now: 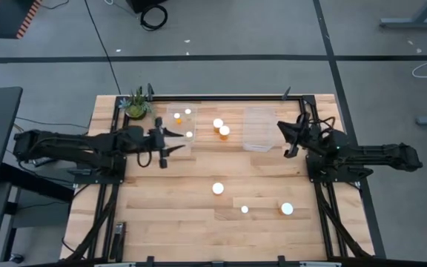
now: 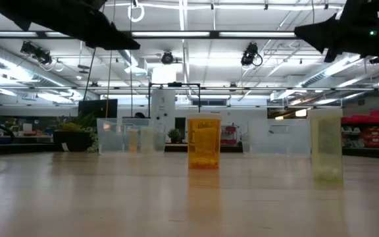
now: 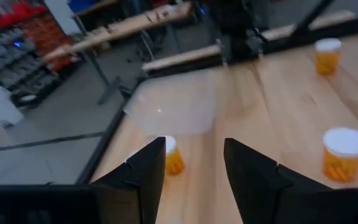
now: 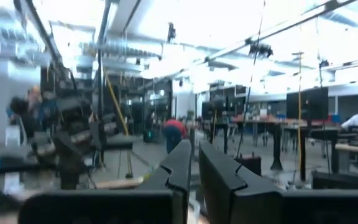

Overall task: Pick and place medicine bottles into bin by pill shape (circle, oval)
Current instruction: Put the large orange pill bottle into the right transparent bin

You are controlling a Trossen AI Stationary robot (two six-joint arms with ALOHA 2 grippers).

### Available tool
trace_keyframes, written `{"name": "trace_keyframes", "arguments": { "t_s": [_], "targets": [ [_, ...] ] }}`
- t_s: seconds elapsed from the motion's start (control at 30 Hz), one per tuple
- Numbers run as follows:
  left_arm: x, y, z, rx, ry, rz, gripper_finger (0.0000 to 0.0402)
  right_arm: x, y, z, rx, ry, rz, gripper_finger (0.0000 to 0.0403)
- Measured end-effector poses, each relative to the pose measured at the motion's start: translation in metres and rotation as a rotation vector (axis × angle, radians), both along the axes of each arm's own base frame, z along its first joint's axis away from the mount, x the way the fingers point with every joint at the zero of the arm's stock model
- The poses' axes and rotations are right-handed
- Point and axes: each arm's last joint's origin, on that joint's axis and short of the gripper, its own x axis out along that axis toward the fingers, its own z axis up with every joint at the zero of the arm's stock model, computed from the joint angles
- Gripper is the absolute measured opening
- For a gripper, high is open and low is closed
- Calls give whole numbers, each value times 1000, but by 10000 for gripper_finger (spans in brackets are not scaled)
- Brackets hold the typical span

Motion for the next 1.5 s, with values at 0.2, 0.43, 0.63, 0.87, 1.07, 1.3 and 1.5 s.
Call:
{"name": "trace_keyframes", "arguments": {
  "t_s": [0.2, 0.43, 0.63, 0.87, 1.07, 1.3, 1.5],
  "targets": [
    [-14, 5, 17, 21, -107, 34, 172, 5, -3, 24, 21, 10, -18, 39],
    [-19, 5, 22, -10, -148, 41, 172, 33, -13, 60, 76, 240, -56, 39],
    [-19, 5, 13, -33, -132, 45, 172, 69, -22, 61, 210, 474, -25, 39],
    [-20, 5, 7, -35, -117, 46, 172, 117, -31, 57, 314, 707, -2, 39],
    [-20, 5, 7, -72, -126, 52, 172, 158, -41, 58, 371, 856, -19, 58],
    [-19, 5, 7, -139, -143, 63, 172, 198, -57, 60, 431, 966, -58, 117],
    [-19, 5, 7, -211, -163, 75, 172, 222, -72, 59, 527, 1105, -111, 170]
  ]
}}
